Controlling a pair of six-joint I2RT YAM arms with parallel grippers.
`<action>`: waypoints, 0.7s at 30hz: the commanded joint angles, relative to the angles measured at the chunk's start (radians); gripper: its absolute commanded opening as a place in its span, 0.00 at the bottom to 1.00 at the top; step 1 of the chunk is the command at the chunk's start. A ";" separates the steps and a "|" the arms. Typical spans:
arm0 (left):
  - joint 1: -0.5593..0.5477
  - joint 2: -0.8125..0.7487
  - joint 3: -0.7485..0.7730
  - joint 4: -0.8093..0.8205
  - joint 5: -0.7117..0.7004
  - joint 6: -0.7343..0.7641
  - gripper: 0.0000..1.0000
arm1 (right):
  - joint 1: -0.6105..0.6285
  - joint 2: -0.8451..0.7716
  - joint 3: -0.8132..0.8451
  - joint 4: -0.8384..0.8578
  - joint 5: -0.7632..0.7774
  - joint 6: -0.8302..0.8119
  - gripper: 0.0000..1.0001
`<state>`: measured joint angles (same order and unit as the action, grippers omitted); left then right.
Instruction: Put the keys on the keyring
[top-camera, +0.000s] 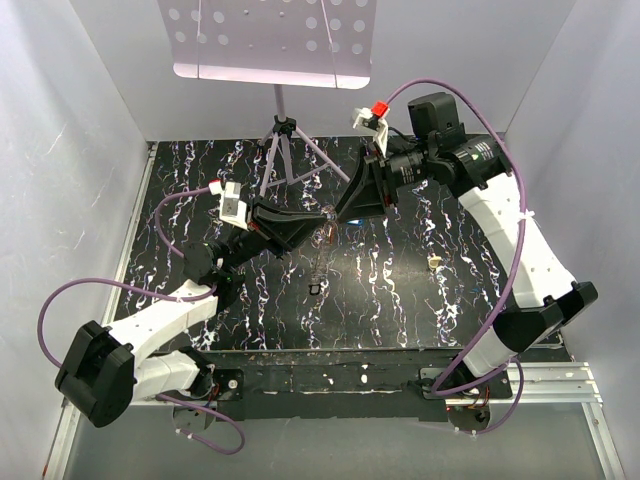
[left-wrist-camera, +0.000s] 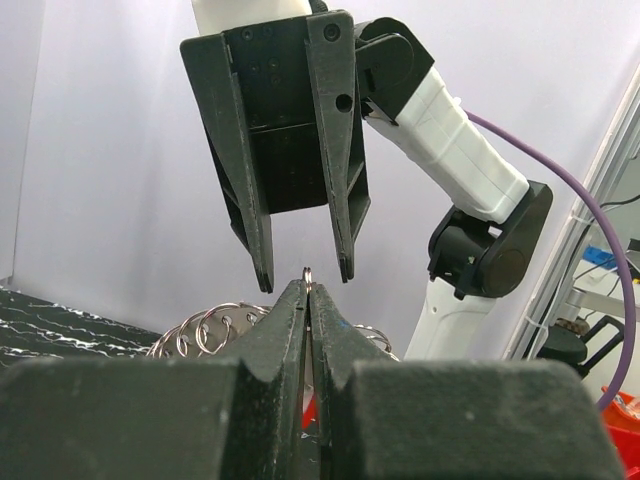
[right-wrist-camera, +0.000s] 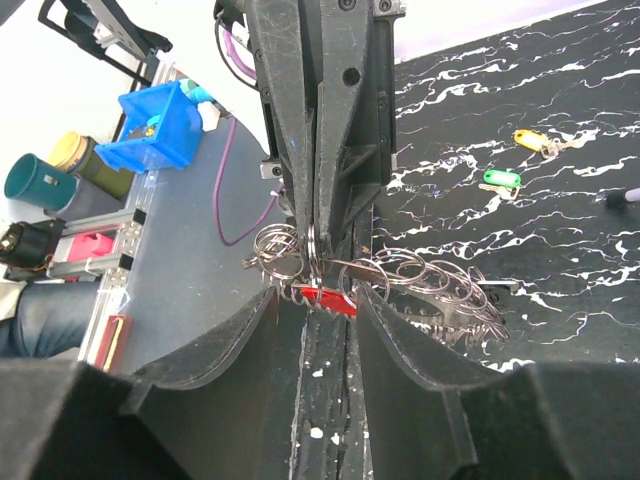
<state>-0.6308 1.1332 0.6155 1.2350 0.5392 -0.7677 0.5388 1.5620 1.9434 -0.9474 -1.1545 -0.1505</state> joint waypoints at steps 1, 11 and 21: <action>-0.003 -0.026 0.000 0.044 -0.001 -0.013 0.00 | 0.010 0.012 0.038 -0.027 0.001 -0.047 0.46; -0.003 -0.016 0.006 0.050 -0.004 -0.025 0.00 | 0.043 0.035 0.048 -0.008 0.044 -0.024 0.42; -0.003 -0.009 -0.002 0.034 -0.013 -0.022 0.00 | 0.047 0.036 0.065 -0.008 0.047 -0.030 0.30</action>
<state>-0.6308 1.1355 0.6151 1.2343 0.5373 -0.7868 0.5838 1.6035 1.9614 -0.9672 -1.1168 -0.1707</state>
